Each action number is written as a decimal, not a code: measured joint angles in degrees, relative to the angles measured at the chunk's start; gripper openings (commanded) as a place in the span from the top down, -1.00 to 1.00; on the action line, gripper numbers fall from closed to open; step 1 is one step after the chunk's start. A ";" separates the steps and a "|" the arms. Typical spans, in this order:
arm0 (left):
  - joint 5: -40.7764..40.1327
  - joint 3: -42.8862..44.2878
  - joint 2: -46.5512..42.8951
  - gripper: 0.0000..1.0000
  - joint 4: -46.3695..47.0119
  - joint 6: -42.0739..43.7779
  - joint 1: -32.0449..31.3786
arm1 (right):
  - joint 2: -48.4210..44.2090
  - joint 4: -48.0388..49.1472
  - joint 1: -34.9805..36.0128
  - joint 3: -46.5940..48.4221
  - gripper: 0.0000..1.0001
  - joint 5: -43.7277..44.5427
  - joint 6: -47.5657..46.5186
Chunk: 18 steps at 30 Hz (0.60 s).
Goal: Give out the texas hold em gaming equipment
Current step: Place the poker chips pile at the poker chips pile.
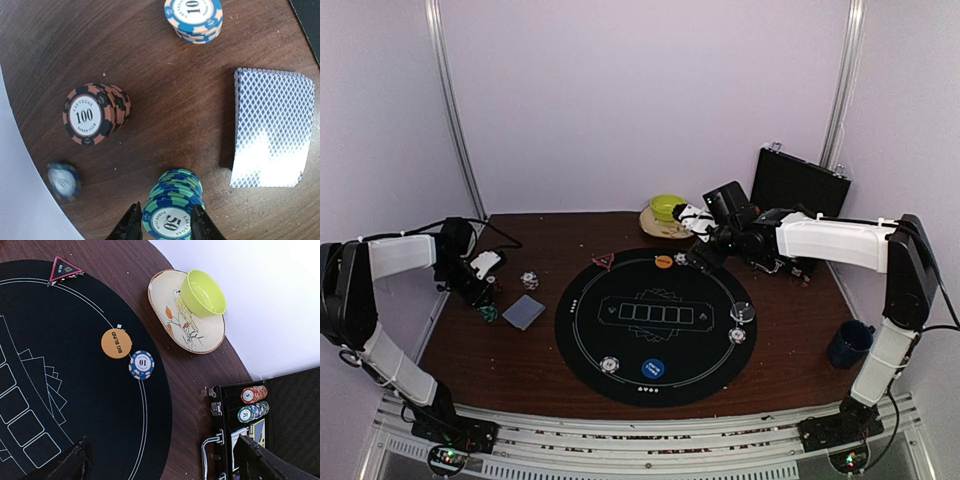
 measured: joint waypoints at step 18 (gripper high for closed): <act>1.14 0.00 -1.29 -0.26 -0.46 -0.48 0.00 | 0.00 0.00 0.00 -0.04 -1.00 0.00 0.00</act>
